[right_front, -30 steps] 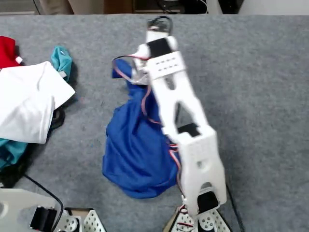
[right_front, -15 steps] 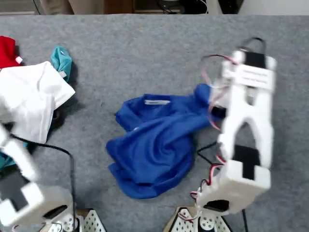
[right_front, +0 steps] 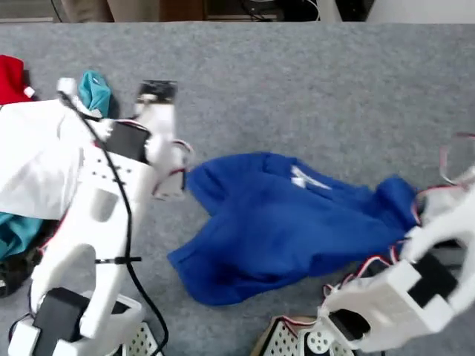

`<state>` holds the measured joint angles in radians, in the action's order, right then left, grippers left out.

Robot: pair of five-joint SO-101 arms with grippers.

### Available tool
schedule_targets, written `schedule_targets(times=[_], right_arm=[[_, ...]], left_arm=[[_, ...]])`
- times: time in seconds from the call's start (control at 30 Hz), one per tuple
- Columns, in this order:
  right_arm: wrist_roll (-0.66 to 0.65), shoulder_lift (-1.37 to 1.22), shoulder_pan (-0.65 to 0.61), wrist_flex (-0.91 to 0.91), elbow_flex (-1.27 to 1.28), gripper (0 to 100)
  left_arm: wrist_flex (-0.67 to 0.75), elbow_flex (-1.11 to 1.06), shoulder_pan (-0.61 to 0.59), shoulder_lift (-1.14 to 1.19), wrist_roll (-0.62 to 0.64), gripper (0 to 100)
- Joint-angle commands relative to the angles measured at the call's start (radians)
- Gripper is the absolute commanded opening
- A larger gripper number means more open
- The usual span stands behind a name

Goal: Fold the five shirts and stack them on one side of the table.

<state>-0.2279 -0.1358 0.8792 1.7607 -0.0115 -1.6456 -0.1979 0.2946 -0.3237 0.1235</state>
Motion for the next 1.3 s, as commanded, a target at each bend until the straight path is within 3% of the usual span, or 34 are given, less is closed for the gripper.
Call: schedule_targets(times=[0.0,0.1,0.3,0.5,0.63,0.83,0.93,1.1,1.27], right_arm=[[-0.110,0.058,0.133,-0.055,0.001,0.9],[-0.152,0.058,0.170,-0.063,0.001,5.8],[-0.149,0.067,0.096,-0.025,-0.013,29.8],[0.018,0.082,-0.094,0.023,-0.136,32.9],[0.143,0.130,-0.334,0.025,-0.136,32.9],[0.377,0.119,-0.868,0.008,-0.113,32.9],[0.522,0.054,-1.090,-0.074,-0.150,32.9],[0.631,-0.131,-1.307,-0.222,-0.268,32.9],[0.697,-0.390,-1.394,-0.245,-0.503,32.9]], left_arm=[[0.046,-0.043,0.058,-0.035,0.012,2],[0.046,-0.092,0.061,-0.035,0.009,2],[-0.017,-0.135,0.052,-0.044,-0.127,2],[-0.078,-0.035,-0.144,-0.045,-0.190,2],[-0.089,-0.031,-0.292,-0.045,-0.213,2],[-0.091,-0.034,-0.534,-0.045,-0.221,2],[-0.087,-0.021,-0.654,-0.045,-0.287,2],[-0.087,-0.025,-0.824,-0.045,-0.334,2],[-0.084,-0.032,-0.925,-0.045,-0.353,2]])
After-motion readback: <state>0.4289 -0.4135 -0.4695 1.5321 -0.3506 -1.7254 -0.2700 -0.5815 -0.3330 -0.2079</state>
